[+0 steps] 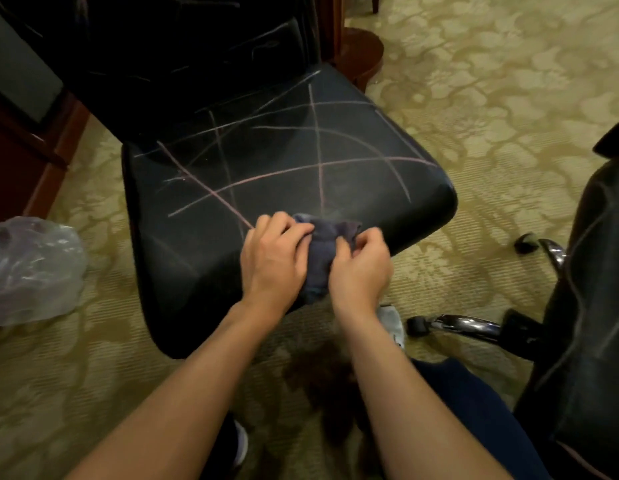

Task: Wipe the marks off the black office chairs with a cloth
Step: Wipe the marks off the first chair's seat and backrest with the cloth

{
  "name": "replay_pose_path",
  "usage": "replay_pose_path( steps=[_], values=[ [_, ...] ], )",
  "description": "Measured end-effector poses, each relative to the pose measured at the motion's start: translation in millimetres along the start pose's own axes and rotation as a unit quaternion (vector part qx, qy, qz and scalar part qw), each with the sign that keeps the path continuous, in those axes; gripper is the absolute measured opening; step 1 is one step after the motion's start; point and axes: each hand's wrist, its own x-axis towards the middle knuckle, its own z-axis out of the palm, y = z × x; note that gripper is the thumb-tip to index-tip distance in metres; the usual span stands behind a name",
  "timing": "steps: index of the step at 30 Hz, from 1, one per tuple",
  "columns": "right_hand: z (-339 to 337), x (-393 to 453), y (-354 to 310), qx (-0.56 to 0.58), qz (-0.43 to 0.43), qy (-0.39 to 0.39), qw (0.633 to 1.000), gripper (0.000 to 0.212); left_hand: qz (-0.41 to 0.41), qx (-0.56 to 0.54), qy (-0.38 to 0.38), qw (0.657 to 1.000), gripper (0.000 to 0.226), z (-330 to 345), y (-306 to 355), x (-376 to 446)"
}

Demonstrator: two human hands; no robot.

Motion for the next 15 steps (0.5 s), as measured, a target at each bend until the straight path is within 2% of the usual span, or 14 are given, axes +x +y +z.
replay_pose_path(
  steps=[2, 5, 8, 10, 13, 15],
  values=[
    [-19, 35, -2, -0.046, 0.001, 0.025, 0.999, 0.013, -0.013, -0.022, 0.005, 1.000, 0.019, 17, 27, 17],
    [-37, 57, -2, -0.130, -0.052, -0.004, 0.990, 0.014, -0.038, -0.034, 0.018, 0.999, 0.016, 26, 45, 20],
    [-24, 29, -12, -0.166, -0.122, -0.060, 0.977, 0.015, -0.068, -0.006, 0.049, 0.996, 0.017, 13, 18, -4],
    [-2, 1, -21, -0.165, -0.175, -0.111, 0.964, 0.016, -0.115, 0.025, 0.074, 0.990, 0.017, -5, -12, -27],
    [26, -33, -29, -0.180, -0.291, -0.165, 0.925, 0.014, -0.188, 0.064, 0.083, 0.977, 0.016, -30, -42, -58],
    [32, -41, -29, -0.199, -0.316, -0.189, 0.908, 0.014, -0.210, 0.070, 0.085, 0.972, 0.017, -33, -46, -64]
  ],
)
